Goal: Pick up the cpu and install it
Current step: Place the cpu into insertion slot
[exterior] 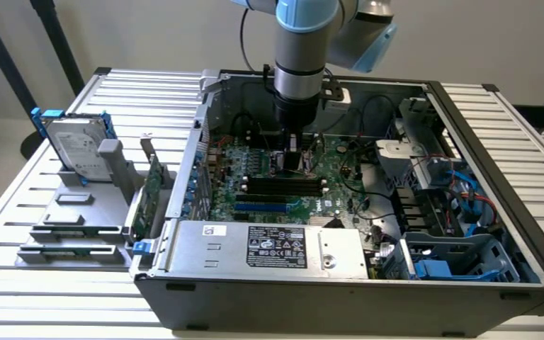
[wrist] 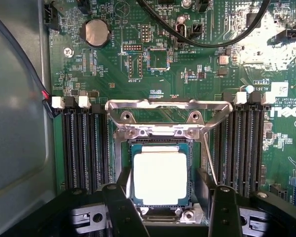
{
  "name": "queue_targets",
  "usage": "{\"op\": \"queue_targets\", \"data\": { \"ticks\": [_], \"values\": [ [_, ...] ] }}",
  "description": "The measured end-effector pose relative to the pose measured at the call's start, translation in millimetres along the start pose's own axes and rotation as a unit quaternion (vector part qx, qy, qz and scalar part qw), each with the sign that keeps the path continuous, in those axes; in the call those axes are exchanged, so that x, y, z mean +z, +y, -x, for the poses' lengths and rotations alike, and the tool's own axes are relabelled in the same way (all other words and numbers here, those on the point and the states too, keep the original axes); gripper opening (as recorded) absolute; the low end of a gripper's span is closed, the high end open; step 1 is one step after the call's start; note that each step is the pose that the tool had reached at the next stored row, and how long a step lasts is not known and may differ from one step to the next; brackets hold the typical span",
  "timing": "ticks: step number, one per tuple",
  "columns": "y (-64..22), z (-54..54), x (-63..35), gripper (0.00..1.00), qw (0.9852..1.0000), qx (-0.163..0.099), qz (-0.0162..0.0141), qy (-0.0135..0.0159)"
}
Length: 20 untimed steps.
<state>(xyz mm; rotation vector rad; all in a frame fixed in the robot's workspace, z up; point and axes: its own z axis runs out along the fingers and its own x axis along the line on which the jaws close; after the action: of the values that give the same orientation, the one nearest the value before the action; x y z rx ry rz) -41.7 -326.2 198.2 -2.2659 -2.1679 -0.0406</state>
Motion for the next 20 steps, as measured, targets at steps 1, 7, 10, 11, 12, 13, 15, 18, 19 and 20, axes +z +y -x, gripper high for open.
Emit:
{"op": "queue_targets", "data": {
  "ticks": [1, 7, 10, 11, 12, 13, 15, 18, 19, 20],
  "values": [
    [0.0, 0.0, 0.0, 0.63, 1.0000, 0.000, 0.0001, -0.0011],
    [0.0, 0.0, -0.1, 0.63, 1.0000, 0.000, 0.0001, -0.0037],
    [0.0, 0.0, -0.7, 0.63, 1.0000, 0.000, 0.0000, -0.0038],
    [0.0, 0.0, -1.5, 0.63, 1.0000, 0.000, 0.0001, -0.0037],
    [0.0, 0.0, -2.4, 0.63, 1.0000, 0.000, 0.0001, -0.0034],
    [0.0, -0.1, -3.5, 0.63, 1.0000, 0.000, 0.0001, -0.0029],
    [0.1, -0.1, -5.6, 0.63, 1.0000, 0.000, 0.0000, -0.0021],
    [0.1, -0.2, -8.2, 0.63, 1.0000, 0.000, -0.0001, -0.0008],
    [0.1, -0.2, -9.1, 0.63, 1.0000, 0.000, 0.0000, -0.0001],
    [0.1, -0.2, -10.2, 0.63, 1.0000, 0.000, -0.0001, 0.0007]
  ]
}}
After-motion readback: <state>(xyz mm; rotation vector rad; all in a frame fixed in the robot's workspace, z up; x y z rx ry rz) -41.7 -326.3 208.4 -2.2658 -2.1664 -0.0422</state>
